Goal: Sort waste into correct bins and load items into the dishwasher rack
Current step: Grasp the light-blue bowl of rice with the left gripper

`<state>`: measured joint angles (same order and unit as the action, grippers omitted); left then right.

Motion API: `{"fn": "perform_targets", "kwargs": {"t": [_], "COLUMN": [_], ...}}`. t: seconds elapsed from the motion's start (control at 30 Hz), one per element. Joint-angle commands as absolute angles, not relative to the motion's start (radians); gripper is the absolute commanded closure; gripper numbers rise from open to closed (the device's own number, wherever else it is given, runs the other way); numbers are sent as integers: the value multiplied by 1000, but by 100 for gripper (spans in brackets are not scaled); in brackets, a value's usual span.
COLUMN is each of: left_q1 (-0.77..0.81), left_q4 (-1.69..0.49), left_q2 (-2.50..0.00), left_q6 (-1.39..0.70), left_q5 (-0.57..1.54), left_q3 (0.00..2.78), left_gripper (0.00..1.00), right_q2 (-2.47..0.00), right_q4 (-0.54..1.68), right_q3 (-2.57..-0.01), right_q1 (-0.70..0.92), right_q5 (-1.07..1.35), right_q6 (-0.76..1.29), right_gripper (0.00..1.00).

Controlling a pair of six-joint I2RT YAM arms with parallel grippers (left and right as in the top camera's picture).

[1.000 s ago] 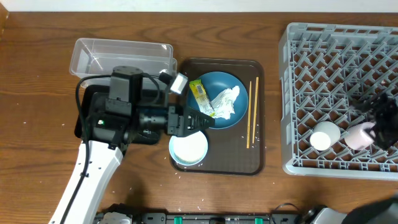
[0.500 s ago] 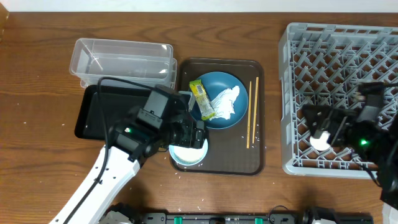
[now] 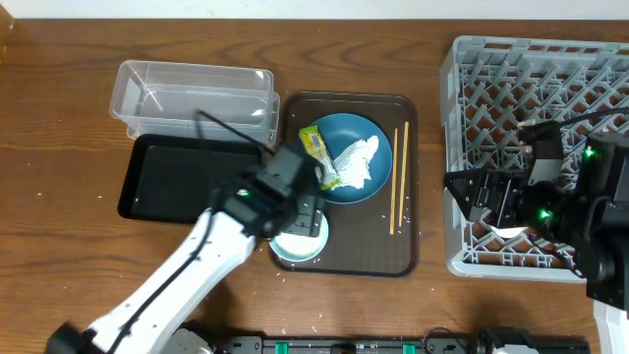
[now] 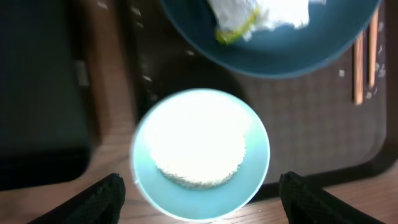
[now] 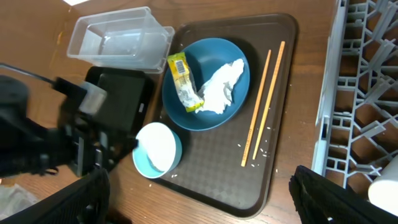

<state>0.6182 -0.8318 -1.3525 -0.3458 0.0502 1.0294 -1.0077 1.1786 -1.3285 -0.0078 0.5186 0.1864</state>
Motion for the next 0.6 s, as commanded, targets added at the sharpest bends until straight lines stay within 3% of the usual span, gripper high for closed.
{"fn": "perform_targets", "kwargs": {"t": [0.0,0.1,0.43,0.57], "left_q1": [713,786,859,859], "left_q4": [-817,-800,-713,-694], "left_q2": [-1415,-1492,-1717,-1719], "left_q6": [-369,-382,-472,-474], "left_q5": [52,0,-12,-11], "left_q3": [1022,1022,1022,1022], "left_gripper": [18,20,50,73], "right_q2": [-1015,-1017,-1018,-1018], "right_q4": [1184,1190,1205,1205], "right_q3": [-1332,-1332,-1332,-1332], "right_q1": [1,1,1,1], "right_q5": [512,511,500,500], "right_q6": [198,197,197,197], "right_gripper": [9,9,9,9]}}
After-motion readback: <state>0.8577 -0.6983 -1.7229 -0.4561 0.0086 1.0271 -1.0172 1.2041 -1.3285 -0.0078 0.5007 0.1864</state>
